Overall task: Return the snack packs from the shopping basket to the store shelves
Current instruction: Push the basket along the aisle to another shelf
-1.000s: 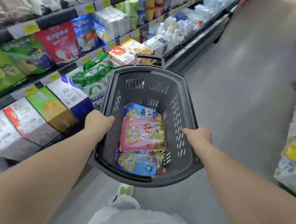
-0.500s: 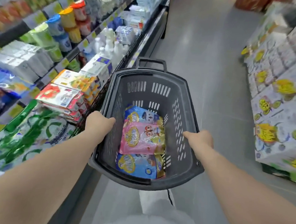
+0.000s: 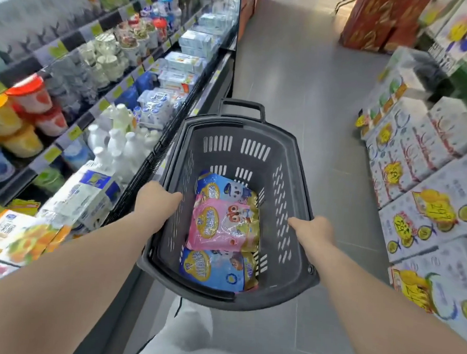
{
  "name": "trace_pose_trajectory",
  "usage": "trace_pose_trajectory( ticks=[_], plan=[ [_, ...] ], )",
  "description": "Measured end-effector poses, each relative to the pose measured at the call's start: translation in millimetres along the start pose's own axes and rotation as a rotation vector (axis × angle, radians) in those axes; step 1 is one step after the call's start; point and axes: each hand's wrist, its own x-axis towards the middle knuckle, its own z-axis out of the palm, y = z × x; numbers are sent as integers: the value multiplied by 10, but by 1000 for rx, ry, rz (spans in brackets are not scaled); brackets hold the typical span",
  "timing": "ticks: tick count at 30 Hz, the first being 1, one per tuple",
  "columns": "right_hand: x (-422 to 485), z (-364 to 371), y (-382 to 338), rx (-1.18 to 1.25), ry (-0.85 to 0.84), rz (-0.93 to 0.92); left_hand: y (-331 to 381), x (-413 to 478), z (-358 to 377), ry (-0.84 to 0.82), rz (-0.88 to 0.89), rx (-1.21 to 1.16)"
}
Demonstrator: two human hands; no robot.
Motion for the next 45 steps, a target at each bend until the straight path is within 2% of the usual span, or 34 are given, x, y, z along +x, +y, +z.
trace_pose_trajectory(
  ticks=[6,14,22,32,39,45],
  plan=[
    [1354,360,-1033,36,60,27,840,1658,526,-70,20,-23],
    [2813,457,-2250,88,87,77,2135,3302,946,-83,109,12],
    [4792,614,-3071,71,69,84,3241,4843,1950,-69,79,53],
    [7024,384,-4654,-67,64,28,4761,6469,2754,-54,-31,31],
    [8621,644,-5639,-67,53,51,5692,8018,3521,-98,-35,-16],
    [9813,818,-6628,-48,51,77,6580,9288,3828,-146,-40,-20]
  ],
)
